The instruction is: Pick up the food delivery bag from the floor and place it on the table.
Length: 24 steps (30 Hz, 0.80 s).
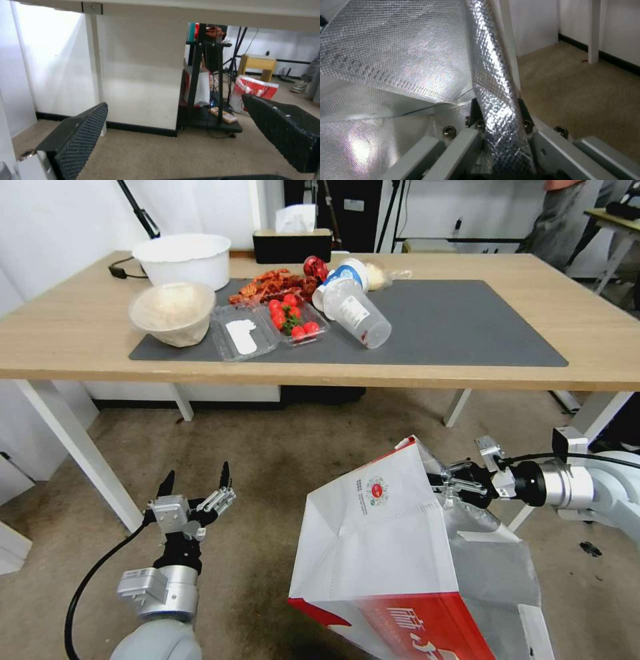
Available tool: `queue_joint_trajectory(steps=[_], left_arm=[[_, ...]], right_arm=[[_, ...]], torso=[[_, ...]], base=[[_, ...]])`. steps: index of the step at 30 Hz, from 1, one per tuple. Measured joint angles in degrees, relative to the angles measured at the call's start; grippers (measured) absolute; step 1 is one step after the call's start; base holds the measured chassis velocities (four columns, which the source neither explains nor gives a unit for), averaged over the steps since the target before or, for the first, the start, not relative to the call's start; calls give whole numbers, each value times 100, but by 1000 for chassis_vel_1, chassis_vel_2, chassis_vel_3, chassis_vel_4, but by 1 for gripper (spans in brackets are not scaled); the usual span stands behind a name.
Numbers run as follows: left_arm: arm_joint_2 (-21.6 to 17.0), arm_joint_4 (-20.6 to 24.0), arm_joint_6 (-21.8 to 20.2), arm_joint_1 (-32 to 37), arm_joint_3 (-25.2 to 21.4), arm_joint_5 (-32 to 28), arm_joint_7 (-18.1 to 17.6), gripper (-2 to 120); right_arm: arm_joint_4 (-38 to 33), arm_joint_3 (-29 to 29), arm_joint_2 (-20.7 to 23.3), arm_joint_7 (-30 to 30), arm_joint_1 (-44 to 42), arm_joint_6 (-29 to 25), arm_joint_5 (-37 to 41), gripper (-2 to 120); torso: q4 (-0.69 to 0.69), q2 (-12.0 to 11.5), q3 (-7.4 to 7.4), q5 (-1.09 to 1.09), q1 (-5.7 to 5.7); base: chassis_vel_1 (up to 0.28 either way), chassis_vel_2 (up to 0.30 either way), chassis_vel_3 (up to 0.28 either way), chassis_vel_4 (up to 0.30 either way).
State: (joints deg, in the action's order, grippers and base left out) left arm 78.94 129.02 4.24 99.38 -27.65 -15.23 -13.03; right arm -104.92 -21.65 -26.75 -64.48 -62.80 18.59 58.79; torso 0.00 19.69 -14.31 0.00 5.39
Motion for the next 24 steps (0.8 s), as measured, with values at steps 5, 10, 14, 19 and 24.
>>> queue_joint_trajectory(steps=[5,10,14,19,24], left_arm=[[8,1,4,6,0,8,0,100],[11,16,7,7,-1,12,-2,100],[17,20,9,12,-1,19,-4,100],[18,22,14,13,-2,21,-8,100],[14,26,17,13,-6,21,-8,100]], right_arm=[[-3,0,5,-3,0,0,1,0],[-5,0,27,-14,2,0,8,0],[-5,0,30,-21,3,0,10,0],[-1,-1,30,-22,11,-2,10,0],[2,3,30,-24,21,-4,10,0]], torso=[[0,133,-92,0,41],[0,255,-176,0,80],[0,348,-237,0,111],[0,435,-292,0,142],[0,563,-378,0,184]], base=[[0,0,0,0],[0,0,0,0],[0,0,0,0],[0,0,0,0],[0,0,0,0]])
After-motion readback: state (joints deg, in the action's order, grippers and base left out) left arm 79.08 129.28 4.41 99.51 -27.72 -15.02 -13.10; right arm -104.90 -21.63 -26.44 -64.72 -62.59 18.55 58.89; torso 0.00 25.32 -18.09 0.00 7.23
